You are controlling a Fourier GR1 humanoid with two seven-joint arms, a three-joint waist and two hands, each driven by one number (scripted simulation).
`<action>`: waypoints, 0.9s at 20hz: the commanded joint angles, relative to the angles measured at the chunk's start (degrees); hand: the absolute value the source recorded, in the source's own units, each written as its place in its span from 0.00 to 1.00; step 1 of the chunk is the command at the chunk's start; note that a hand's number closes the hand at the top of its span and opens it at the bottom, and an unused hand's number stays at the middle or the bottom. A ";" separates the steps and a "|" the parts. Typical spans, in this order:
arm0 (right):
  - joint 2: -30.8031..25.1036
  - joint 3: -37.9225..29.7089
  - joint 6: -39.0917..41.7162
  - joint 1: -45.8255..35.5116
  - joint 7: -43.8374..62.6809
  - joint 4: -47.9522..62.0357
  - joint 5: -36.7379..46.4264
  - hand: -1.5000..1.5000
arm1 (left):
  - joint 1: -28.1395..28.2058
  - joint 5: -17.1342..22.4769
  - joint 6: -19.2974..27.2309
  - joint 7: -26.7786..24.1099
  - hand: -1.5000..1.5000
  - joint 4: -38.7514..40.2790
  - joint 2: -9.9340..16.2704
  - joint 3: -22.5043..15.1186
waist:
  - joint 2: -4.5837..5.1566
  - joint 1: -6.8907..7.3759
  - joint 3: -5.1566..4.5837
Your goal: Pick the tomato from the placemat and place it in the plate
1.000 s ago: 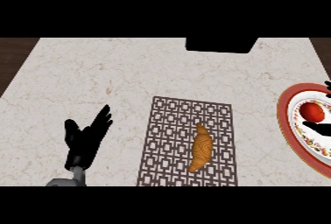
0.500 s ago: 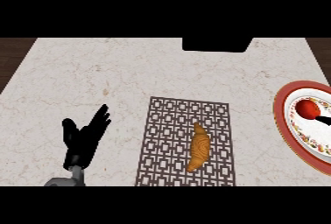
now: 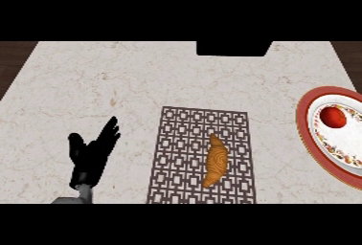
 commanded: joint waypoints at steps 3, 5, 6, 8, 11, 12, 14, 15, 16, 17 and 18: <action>-4.10 1.51 13.77 6.65 -9.31 -1.53 1.87 0.00 | -1.31 -1.01 2.39 1.14 0.50 -0.13 -1.39 -0.15 | -0.34 -1.27 0.03; -4.50 1.82 13.60 8.62 -11.10 -2.41 2.33 0.00 | 0.58 1.46 -0.99 0.79 0.50 -0.79 0.94 1.34 | -0.36 -0.97 0.12; -5.84 2.35 13.51 8.72 -10.68 -2.85 3.07 0.00 | 1.46 -0.21 0.65 -0.72 0.50 -0.03 -0.36 0.35 | -0.36 -0.88 0.06; -4.77 2.77 11.17 11.20 -13.63 -3.54 3.83 0.00 | 0.79 0.54 0.00 0.22 0.50 -0.75 0.20 0.83 | -0.40 -1.12 0.09; -4.07 3.49 8.81 14.01 -16.15 -4.41 4.91 0.00 | 0.67 1.20 -0.22 1.75 0.50 -2.01 0.32 0.93 | -0.47 -1.19 0.19; -5.76 3.43 10.43 14.17 -15.74 -4.53 4.93 0.00 | 1.91 1.47 -1.35 0.07 0.50 -1.21 1.26 1.52 | -0.53 -1.12 0.04; -6.07 3.20 10.74 16.38 -17.41 -5.02 4.68 0.00 | 3.18 0.40 -0.47 0.21 0.50 -1.88 0.41 0.24 | -0.69 -1.47 0.12; -5.19 3.69 8.82 15.92 -17.53 -5.86 5.39 0.00 | 2.11 0.49 -0.40 -0.38 0.50 -1.23 0.05 0.45 | -0.67 -1.37 -0.02; -4.77 4.07 7.91 17.95 -19.11 -5.67 5.92 0.00 | 1.76 0.22 0.09 -0.67 0.50 -0.63 -0.31 0.49 | -0.58 -1.74 0.11; -7.05 3.26 10.87 18.17 -17.93 -5.48 4.96 0.00 | 2.38 0.45 1.11 1.11 0.50 -2.69 -0.83 0.37 | -0.78 -1.62 0.05; -5.18 3.55 7.37 16.45 -16.66 -5.46 5.52 0.00 | 1.55 0.85 -0.36 0.91 0.50 -2.20 0.39 0.79 | -0.53 -0.86 0.16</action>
